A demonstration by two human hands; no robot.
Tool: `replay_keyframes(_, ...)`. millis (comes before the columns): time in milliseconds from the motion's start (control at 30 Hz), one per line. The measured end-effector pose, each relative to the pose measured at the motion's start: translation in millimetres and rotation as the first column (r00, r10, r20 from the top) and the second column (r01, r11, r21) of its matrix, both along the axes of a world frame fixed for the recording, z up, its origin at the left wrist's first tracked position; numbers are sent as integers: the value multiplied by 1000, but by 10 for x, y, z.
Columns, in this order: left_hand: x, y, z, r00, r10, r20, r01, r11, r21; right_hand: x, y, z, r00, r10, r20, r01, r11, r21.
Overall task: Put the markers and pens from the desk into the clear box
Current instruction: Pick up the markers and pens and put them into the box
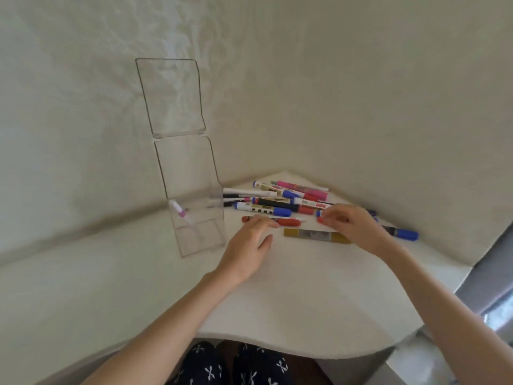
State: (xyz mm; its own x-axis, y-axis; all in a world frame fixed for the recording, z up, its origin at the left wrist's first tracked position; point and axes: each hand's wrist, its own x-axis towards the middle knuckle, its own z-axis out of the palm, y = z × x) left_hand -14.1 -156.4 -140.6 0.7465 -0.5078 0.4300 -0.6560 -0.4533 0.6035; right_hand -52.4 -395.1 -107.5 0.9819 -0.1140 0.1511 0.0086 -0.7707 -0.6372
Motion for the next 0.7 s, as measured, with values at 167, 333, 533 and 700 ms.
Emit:
replay_keyframes(167,339,-383,-42,992,111,60,-119,984,131,-88,-93,-384,994,-40,105,53,990,-127)
replay_keyframes(333,492,-467,-132,985,118,125,-154,932,328,-71,-101,-476,995,-34,92,56,968,-246)
replay_keyframes(533,436,-496,53,923,96,372,-300,786,541,-88,-78,-474,986,24,166,11,979,-204)
replay_keyframes(700,249,-329,507,898,166,407,-314,890,331,-206,141,-76,950,-90,299,-96,827,554)
